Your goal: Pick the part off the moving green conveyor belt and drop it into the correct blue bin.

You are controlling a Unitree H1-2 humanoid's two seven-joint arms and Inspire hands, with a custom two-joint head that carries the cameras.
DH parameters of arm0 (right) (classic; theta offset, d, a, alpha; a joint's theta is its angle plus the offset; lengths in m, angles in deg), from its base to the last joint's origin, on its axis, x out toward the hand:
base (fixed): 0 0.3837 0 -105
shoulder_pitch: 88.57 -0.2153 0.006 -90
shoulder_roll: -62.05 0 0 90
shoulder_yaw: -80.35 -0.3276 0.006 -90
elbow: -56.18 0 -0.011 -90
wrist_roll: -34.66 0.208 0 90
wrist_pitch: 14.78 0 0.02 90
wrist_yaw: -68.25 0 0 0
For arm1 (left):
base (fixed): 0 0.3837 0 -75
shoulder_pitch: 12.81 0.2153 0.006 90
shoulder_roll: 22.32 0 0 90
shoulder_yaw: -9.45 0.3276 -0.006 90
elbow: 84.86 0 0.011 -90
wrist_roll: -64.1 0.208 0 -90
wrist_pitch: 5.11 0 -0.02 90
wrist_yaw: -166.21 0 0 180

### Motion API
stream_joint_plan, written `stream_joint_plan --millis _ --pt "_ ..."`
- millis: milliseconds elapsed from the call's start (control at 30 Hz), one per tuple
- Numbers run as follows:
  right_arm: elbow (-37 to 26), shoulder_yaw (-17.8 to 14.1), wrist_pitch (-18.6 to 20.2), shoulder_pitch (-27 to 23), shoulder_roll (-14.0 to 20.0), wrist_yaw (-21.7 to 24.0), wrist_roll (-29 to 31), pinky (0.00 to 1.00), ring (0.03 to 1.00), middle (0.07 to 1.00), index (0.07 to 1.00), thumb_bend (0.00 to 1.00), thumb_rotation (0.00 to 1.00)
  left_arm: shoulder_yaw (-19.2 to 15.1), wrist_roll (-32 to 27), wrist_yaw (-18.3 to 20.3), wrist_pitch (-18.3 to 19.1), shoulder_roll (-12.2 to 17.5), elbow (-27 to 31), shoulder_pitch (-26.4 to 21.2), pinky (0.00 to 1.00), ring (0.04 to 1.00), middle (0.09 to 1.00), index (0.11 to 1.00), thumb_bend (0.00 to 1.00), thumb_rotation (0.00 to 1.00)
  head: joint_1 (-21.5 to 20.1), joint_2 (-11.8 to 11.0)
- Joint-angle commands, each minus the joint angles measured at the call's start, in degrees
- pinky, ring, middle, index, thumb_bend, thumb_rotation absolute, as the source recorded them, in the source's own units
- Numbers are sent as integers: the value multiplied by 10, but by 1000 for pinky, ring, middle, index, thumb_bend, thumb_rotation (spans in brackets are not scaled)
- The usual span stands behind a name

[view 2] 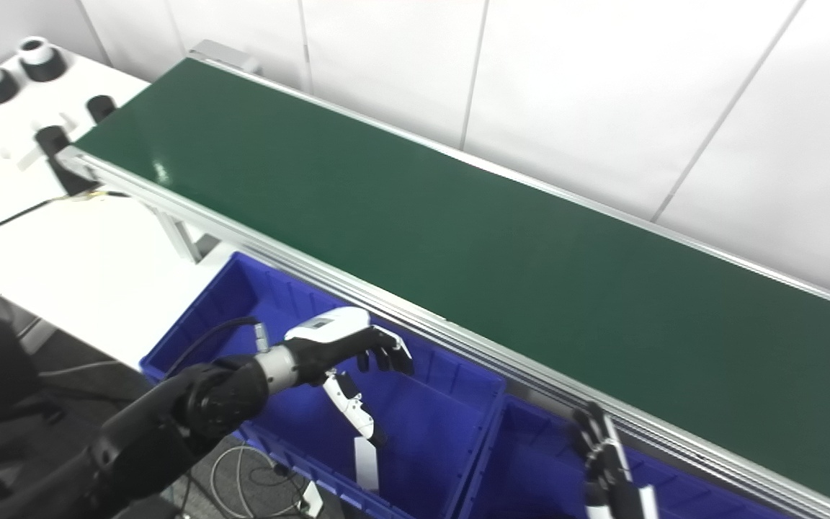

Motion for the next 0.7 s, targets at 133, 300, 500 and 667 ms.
stream_joint_plan --millis 133,300,500,667 --pt "7 50 -28 -10 -16 -76 -44 885 883 901 933 767 897 -22 -161 16 -97 -34 -24 29 657 708 735 704 1000 406 -78 -19" --pt "38 97 -28 -18 -24 -131 -59 917 901 923 934 780 889 -8 -140 -20 -204 -75 -103 39 710 783 815 751 995 573 -141 -68" --pt "74 148 -28 -35 -20 -200 -71 889 901 919 922 784 887 13 -22 -123 -311 -93 -187 20 744 838 877 815 917 644 -170 -99" --pt "76 175 -28 -40 -10 -220 -60 903 912 933 926 767 899 49 33 -231 -313 -105 -226 4 758 872 922 864 932 739 -150 -98"
